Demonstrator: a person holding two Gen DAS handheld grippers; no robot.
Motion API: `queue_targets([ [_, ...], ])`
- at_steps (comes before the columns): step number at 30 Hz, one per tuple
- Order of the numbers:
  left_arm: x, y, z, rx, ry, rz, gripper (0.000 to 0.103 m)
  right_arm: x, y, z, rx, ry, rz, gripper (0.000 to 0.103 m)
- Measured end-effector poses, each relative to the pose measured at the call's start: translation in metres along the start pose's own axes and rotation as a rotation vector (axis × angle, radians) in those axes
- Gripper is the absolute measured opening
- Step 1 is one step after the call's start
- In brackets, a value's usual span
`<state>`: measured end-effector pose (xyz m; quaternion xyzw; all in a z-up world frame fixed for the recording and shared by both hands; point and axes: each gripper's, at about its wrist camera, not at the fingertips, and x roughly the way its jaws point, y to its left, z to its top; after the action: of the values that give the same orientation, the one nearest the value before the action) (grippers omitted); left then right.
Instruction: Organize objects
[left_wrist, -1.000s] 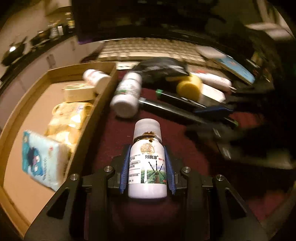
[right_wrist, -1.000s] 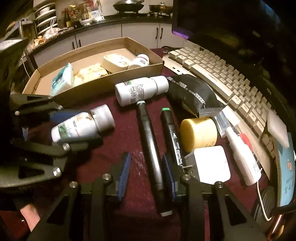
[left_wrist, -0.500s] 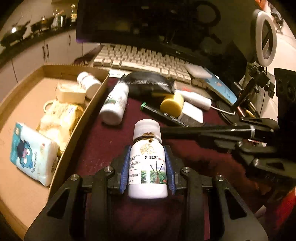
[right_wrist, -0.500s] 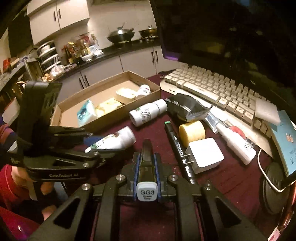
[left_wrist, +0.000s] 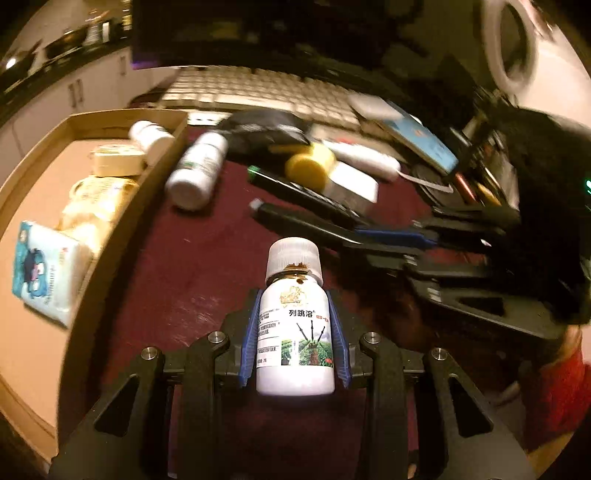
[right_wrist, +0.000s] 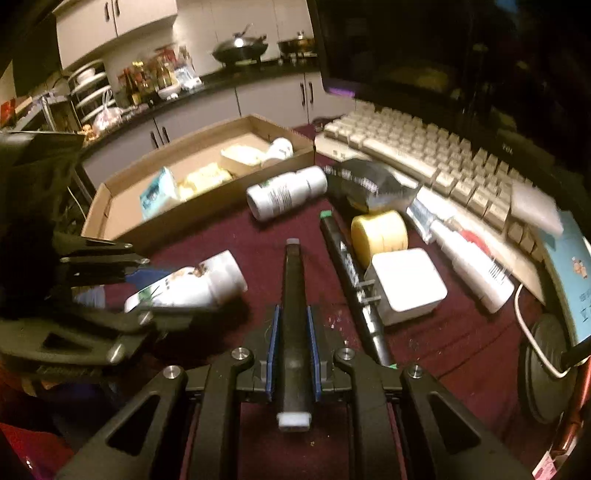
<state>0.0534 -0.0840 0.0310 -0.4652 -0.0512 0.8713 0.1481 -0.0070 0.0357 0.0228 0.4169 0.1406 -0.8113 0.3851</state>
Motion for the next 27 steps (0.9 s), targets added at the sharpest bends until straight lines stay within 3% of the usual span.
queue_targets([
  [5,-0.004,0.012,-0.001,0.022,0.044,-0.059,0.034,0.014,-0.002,-0.008,-0.008,0.049,-0.014,0.013],
  [11,-0.019,0.05,-0.004,0.009,0.061,-0.07,0.034,0.019,0.007,0.0,-0.06,0.103,-0.069,0.013],
  [16,-0.068,0.085,-0.004,-0.088,-0.029,-0.084,0.034,0.03,0.017,0.014,-0.073,0.144,-0.124,0.014],
  [18,-0.089,0.093,-0.006,-0.133,-0.065,-0.1,0.034,0.032,0.021,0.014,-0.089,0.129,-0.138,0.013],
  [21,-0.108,0.093,-0.004,-0.141,-0.109,-0.053,0.034,0.029,0.018,0.014,-0.057,0.089,-0.124,0.013],
  [27,-0.115,0.104,0.015,-0.188,-0.183,-0.024,0.034,-0.02,0.021,0.027,0.019,-0.098,-0.052,0.013],
])
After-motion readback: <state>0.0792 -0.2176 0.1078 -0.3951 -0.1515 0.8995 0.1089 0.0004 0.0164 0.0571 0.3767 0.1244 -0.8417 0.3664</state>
